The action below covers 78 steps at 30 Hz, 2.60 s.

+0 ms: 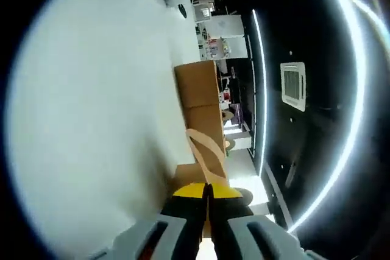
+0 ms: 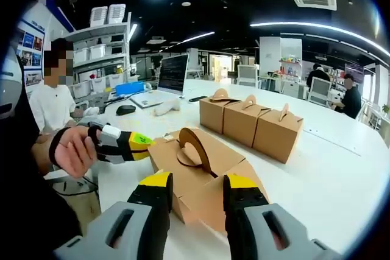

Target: Pick up one paper box from the group, open the paper box, and remove the item inside

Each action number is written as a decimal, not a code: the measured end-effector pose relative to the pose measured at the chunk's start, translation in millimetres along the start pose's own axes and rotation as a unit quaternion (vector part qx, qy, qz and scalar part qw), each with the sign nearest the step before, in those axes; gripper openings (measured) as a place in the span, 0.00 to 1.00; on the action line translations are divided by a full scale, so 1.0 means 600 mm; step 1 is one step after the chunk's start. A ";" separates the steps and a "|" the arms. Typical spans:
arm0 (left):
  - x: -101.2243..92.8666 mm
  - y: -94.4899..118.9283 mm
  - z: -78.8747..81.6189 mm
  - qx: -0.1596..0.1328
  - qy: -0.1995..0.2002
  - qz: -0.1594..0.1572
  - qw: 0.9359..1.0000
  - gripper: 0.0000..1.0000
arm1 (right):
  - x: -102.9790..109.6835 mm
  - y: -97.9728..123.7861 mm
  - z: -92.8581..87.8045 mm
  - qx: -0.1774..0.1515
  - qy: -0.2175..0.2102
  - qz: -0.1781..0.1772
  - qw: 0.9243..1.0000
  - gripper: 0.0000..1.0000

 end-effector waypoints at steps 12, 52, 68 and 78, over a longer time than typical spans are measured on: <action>0.008 -0.006 -0.019 0.016 0.077 -0.007 0.997 0.04 | 0.000 0.000 0.000 0.000 0.000 0.000 1.000 0.34; -0.181 0.061 0.068 -0.076 -0.429 -0.088 0.896 0.04 | 0.001 0.000 0.000 -0.001 -0.003 0.003 1.000 0.33; -0.117 -0.019 0.016 0.084 -0.594 -0.006 0.800 0.07 | 0.002 -0.001 -0.001 -0.009 -0.011 0.015 1.000 0.33; -0.058 -0.015 0.019 0.097 -0.565 0.025 0.819 0.07 | 0.002 -0.003 0.000 -0.014 -0.017 0.020 1.000 0.33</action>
Point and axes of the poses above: the point that each gripper's makers call its tool centre point, and the gripper's own axes: y roughly backward along the fingers, x roughly to its left, z roughly out of its top, the point moved 1 cm from there along y, roughly backward along the fingers, and after that the axes turned 4 degrees about -z, right-handed, at the moved point
